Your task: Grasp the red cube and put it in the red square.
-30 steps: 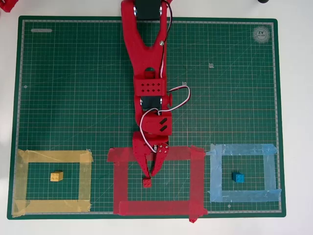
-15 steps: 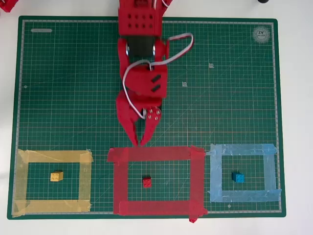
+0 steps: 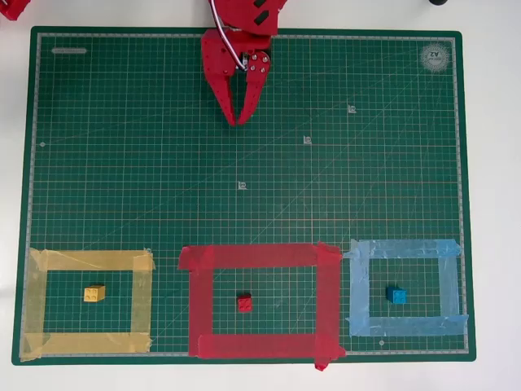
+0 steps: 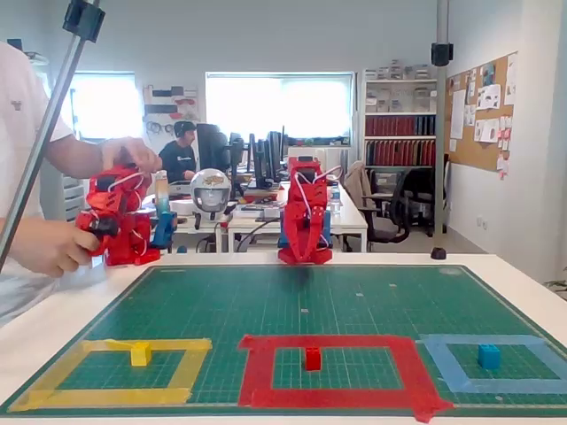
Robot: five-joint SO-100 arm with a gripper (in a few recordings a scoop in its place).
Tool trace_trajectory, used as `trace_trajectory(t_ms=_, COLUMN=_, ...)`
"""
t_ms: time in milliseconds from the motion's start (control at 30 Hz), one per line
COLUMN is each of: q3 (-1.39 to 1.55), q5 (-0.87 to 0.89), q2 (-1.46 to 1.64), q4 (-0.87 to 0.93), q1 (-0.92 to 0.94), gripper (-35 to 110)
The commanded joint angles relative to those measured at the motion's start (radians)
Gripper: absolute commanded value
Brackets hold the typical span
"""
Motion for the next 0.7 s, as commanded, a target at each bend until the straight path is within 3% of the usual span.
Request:
trace_trajectory(t_ms=0, q3=0.127, q5=-0.012, q2=0.118, q4=0.021, q1=0.028, gripper=0)
trace_trajectory(t_ms=267, q3=0.233, q5=-0.063, q2=0.233, q4=0.13, q1=0.049, gripper=0)
trace_trajectory(t_ms=667, q3=0.233, q5=-0.067, q2=0.491, q4=0.532, q1=0.072, gripper=0)
